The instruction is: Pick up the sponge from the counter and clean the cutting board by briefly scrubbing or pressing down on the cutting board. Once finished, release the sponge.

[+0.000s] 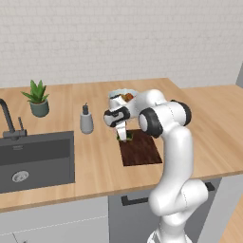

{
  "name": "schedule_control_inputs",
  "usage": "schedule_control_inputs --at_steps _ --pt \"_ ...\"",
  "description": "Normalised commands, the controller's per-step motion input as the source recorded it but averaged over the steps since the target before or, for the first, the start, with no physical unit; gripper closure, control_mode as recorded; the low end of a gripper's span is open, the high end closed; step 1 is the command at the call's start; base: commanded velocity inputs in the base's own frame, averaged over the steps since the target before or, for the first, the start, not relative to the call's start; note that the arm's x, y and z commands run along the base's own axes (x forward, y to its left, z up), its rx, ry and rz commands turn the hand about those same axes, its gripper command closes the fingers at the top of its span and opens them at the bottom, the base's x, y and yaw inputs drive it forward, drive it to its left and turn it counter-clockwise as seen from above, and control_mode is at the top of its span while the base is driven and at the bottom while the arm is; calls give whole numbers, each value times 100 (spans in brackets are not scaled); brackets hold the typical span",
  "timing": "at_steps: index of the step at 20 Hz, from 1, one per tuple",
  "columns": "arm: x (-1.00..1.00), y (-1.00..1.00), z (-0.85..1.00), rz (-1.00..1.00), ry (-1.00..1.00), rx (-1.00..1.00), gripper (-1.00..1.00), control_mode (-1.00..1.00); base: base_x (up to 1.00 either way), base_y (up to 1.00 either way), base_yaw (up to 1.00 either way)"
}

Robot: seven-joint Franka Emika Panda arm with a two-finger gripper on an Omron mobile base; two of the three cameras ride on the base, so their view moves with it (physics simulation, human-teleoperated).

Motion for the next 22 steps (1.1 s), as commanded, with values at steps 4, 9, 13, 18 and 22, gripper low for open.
schedule_control_inputs --at_steps 4,9,13,18,22 --pt "-9 -26 -18 -21 -1 -16 100 -100 0 0 0" --pt "-13 -38 -23 -12 -6 -11 100 -100 0 0 0" --pt "-15 -25 -60 -13 -10 -12 100 -100 0 0 0" --pt "-25 -29 -64 -11 -7 -11 100 -100 0 0 0" --pt "-43 -60 -59 -6 -12 -3 100 -100 0 0 0"
